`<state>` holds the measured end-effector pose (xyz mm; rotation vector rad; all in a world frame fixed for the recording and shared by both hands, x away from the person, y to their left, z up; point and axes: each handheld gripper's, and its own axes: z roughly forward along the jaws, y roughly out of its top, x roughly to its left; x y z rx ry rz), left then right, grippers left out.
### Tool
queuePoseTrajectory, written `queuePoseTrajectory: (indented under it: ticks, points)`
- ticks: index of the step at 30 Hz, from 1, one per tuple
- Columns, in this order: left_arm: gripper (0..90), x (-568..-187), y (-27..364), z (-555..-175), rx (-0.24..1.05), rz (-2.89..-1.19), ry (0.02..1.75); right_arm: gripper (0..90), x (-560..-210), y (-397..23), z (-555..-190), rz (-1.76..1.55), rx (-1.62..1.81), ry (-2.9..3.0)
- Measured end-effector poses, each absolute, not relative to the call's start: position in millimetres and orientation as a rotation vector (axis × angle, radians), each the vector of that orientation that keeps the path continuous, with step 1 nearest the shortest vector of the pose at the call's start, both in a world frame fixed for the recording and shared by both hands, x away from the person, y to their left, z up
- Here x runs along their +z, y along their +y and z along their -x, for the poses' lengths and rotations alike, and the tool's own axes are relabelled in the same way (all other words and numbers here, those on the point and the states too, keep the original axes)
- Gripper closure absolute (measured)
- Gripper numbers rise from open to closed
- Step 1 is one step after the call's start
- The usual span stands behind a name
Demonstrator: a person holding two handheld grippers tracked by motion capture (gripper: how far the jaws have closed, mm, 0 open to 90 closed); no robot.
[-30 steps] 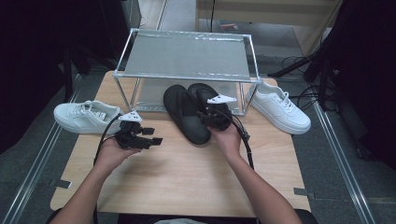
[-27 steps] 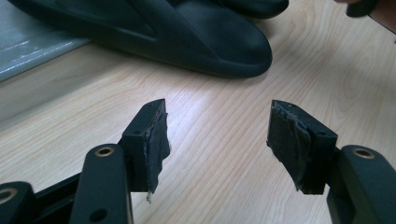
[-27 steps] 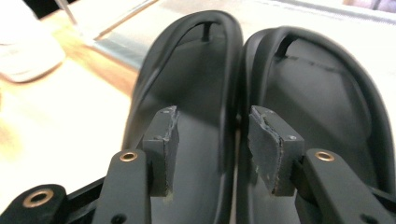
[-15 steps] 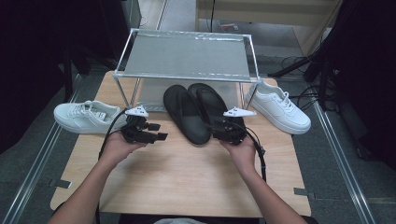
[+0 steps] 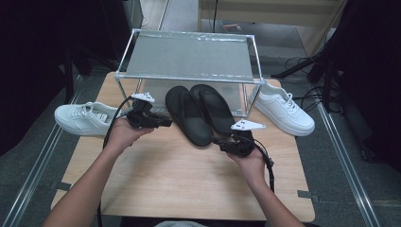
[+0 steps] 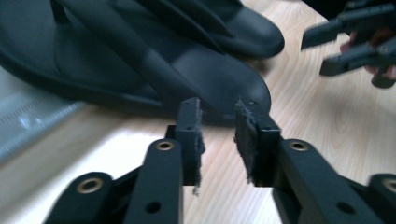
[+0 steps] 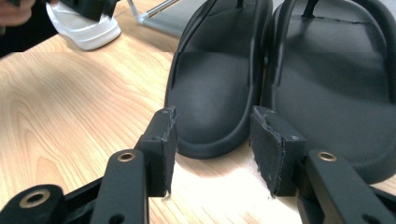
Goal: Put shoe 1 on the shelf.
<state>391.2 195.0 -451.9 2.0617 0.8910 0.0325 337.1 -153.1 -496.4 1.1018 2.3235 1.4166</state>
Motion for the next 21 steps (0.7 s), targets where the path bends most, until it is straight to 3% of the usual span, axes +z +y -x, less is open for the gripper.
queuePoseTrajectory:
  ticks: [6,21]
  points:
    - [89.8,-428,192,-402,0.078,-2.078,0.834,51.1,-501,-153,-339,-1.114,1.397,2.338]
    - [89.7,-336,175,-455,0.204,-2.079,0.796,50.1,-513,-141,-342,-1.099,1.371,2.387]
